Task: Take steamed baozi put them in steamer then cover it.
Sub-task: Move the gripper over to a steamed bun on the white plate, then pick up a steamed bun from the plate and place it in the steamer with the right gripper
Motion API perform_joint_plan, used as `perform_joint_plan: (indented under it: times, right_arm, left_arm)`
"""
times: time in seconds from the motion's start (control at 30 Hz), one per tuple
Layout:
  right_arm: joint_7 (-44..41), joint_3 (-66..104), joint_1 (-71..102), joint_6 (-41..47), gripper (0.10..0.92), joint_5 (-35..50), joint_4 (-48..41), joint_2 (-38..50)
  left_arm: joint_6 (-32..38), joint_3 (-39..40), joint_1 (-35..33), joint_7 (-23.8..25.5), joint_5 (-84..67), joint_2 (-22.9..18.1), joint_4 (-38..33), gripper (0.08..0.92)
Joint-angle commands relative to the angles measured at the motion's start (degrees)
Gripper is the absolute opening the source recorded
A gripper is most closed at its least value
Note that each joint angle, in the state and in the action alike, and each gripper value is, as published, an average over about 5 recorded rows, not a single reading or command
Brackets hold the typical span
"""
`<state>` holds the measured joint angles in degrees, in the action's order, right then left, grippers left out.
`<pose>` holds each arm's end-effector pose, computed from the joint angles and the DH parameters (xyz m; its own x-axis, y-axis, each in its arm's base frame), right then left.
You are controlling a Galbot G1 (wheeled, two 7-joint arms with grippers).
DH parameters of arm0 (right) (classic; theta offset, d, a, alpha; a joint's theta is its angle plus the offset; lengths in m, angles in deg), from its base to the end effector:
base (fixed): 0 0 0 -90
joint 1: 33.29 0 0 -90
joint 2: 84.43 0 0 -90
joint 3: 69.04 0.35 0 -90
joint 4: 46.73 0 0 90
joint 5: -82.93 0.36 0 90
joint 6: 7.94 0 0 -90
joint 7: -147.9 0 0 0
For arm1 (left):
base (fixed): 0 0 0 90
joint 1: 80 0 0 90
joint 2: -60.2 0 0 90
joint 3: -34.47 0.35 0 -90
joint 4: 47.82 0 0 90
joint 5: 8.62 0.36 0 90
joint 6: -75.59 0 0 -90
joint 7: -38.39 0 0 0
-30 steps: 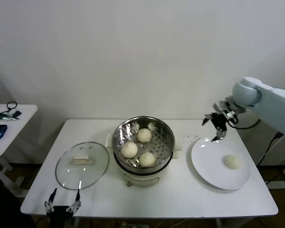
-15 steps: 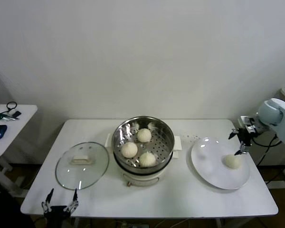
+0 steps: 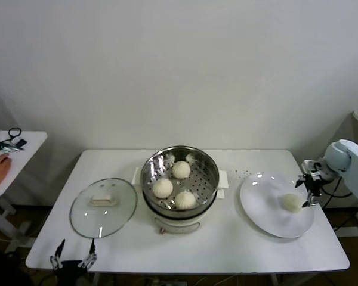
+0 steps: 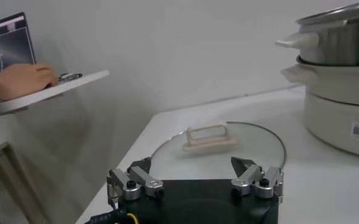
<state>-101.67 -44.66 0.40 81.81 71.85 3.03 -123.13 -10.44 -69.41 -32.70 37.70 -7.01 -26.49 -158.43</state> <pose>0.5285 -0.2981 -0.2160 -0.0940 -0.0411 0.9947 -0.9923 0.0848 -0.0903 0.0924 0.0936 -0.3822 -0.9376 -0.2035 0.2819 -0.1389 0.9625 0.2329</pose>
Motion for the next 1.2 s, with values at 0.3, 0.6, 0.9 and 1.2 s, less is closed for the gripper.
perform_joint_plan:
  times: [0.3, 0.6, 0.9, 1.2]
  right_arm:
    - [0.3, 1.8, 2.7, -1.6, 0.823, -3.9, -4.1, -4.5]
    - [0.1, 2.0, 2.2, -2.6, 0.798, -4.6, -5.0, -4.7]
    - [-0.4, 1.8, 1.2, -2.5, 0.681, -3.8, -4.9, -4.4]
    - [0.8, -9.2, -9.4, 0.4, 0.67, 9.0, 0.6, -0.8]
  left_arm:
    - [0.2, -0.3, 0.0, -0.1, -0.1, 0.0, 1.0, 0.823]
    - [0.1, -0.2, 0.1, -0.1, -0.1, 0.0, 0.8, 0.823]
    - [0.1, 0.0, -0.3, 0.2, 0.0, 0.0, -0.4, 0.823]
    - [-0.5, 0.9, 0.0, -0.2, 0.2, 0.4, -2.0, 0.823]
